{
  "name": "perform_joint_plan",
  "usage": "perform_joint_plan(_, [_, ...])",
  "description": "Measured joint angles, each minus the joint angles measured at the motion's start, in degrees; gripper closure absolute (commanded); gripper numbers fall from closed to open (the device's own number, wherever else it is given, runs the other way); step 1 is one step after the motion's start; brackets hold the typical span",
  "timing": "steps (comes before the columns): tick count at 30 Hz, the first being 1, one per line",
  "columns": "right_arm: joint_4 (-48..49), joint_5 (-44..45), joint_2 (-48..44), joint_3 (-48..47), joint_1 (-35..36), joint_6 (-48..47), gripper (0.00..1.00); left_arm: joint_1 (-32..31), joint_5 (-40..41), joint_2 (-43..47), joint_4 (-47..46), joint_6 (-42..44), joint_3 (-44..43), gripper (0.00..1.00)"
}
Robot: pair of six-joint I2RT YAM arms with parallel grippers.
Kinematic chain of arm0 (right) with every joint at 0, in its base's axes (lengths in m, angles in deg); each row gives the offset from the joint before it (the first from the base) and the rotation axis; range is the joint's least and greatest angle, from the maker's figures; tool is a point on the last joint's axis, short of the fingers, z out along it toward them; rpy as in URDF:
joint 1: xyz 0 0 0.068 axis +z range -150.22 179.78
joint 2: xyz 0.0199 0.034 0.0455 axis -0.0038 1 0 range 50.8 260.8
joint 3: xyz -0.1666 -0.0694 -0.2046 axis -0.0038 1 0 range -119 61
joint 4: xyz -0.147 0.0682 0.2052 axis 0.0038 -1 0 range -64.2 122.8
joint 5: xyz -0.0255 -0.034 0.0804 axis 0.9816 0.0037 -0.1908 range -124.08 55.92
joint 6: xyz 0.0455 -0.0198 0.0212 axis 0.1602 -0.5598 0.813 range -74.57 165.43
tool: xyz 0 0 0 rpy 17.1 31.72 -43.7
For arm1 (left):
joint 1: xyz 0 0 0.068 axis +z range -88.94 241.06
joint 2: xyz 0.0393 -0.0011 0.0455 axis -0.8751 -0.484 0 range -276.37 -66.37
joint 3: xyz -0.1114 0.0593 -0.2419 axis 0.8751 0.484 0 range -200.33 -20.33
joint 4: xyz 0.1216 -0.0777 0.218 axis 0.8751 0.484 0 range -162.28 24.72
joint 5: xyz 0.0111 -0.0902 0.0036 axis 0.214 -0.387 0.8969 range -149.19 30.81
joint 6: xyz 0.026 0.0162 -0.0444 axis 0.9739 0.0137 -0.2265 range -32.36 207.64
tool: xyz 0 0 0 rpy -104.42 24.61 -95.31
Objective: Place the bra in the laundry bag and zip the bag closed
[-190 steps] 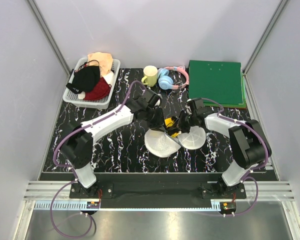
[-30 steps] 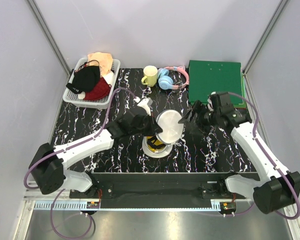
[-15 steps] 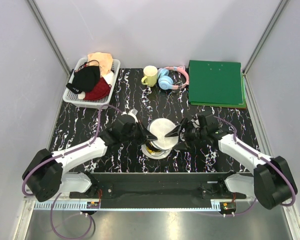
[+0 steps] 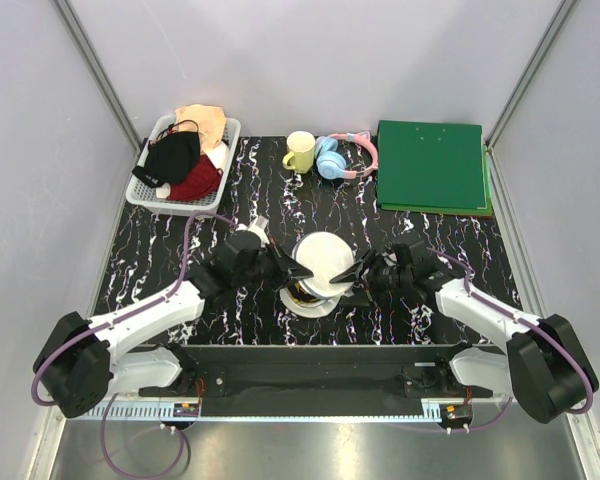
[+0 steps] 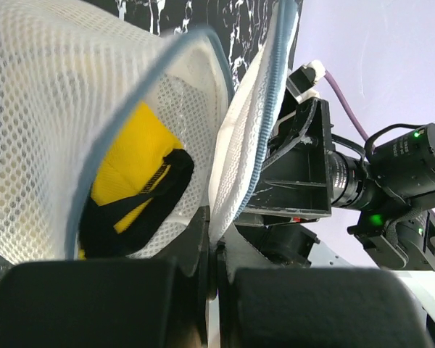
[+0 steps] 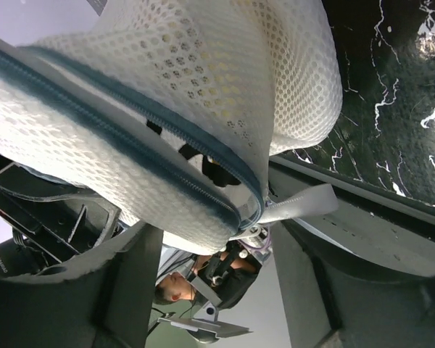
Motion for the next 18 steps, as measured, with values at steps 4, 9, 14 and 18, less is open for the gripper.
perform_joint_plan(4, [0.0,0.0,-0.2,0.1,0.1,1.0,0.33,0.0,0.0,0.0,0.0,-0.4,0.4,1.00])
perform_joint_plan(9, [0.6,0.3,1.0,0.0,0.2,1.6,0.63,0.0,0.0,0.0,-0.2,-0.6,0.4,1.00])
perform_joint_plan(14, [1.5,0.3,4.5,-1.6,0.9,2.3,0.84,0.5,0.9,0.1,5.0,1.7,-0.3,0.75])
perform_joint_plan(18, [1.1,0.5,5.0,-4.1,1.1,3.0,0.93,0.9,5.5,0.3,18.6,8.9,-7.7,0.49])
